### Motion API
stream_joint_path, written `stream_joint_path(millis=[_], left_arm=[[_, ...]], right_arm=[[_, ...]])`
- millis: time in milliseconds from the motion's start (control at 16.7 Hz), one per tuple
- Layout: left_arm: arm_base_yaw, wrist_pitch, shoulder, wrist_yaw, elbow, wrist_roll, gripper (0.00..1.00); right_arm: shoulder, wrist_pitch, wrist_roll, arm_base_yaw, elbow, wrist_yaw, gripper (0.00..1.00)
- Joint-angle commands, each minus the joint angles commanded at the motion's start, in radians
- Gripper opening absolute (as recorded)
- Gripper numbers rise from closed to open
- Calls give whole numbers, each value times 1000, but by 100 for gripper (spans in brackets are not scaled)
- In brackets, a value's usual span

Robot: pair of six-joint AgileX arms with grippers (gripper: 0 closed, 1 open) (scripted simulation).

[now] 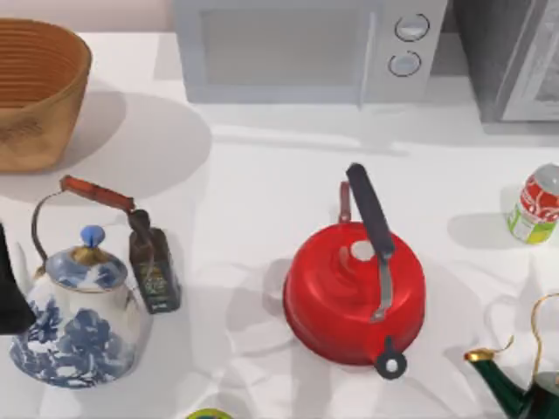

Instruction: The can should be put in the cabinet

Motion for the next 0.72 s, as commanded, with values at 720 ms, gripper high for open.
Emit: stream_joint_path(millis=[720], left_arm=[[0, 0, 0, 0, 0, 0, 100]], right_arm=[[517, 137, 4, 49, 199, 19, 100]])
